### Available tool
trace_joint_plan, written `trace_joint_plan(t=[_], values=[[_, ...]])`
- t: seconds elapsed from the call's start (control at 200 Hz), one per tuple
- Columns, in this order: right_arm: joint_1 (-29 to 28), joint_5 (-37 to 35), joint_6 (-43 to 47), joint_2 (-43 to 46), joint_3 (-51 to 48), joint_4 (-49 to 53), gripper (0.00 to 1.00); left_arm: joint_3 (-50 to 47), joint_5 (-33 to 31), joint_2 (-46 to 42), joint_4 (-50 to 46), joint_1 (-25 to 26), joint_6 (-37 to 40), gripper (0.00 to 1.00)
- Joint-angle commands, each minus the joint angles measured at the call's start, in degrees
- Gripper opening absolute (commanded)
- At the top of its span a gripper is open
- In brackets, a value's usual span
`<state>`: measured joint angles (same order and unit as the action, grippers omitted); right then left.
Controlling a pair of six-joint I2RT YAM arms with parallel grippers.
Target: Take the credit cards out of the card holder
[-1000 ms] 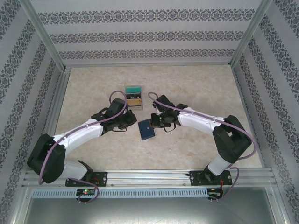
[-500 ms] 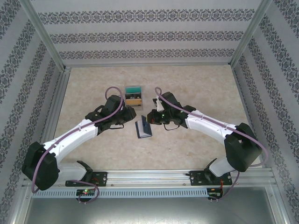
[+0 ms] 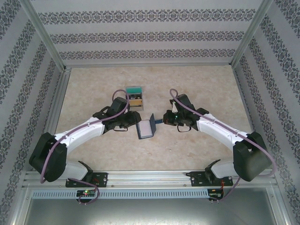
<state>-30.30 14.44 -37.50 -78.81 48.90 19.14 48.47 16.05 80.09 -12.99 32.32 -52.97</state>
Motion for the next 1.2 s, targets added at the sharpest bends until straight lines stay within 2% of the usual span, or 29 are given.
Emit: trace_joint_plan(t=[0.0, 0.175, 0.27, 0.739, 1.159, 1.194], values=[[0.6, -5.7, 3.6, -0.7, -1.1, 5.2, 0.00, 0.1, 3.4, 2.5, 4.3, 1.2, -0.3, 0.44], [0.8, -7.7, 3.9, -2.3, -1.8, 6.1, 0.00, 1.5, 3.9, 5.9, 4.5, 1.7, 0.1, 0.46], [0.9, -8.4, 3.8, -2.7, -2.1, 6.2, 0.00, 1.5, 4.9, 7.6, 5.7, 2.0, -0.2, 0.53], [0.8, -7.2, 3.5, -2.7, -2.9, 5.2, 0.00, 5.2, 7.6, 16.8, 8.2, 4.1, 0.1, 0.55], [1.2, -6.9, 2.9, -3.9, -3.6, 4.2, 0.00, 9.9, 13.0, 20.2, 12.5, 6.2, 1.1, 0.55], [1.3, -6.9, 2.9, -3.8, -3.6, 4.2, 0.09, 10.3, 13.2, 20.5, 12.4, 6.3, 1.3, 0.55]])
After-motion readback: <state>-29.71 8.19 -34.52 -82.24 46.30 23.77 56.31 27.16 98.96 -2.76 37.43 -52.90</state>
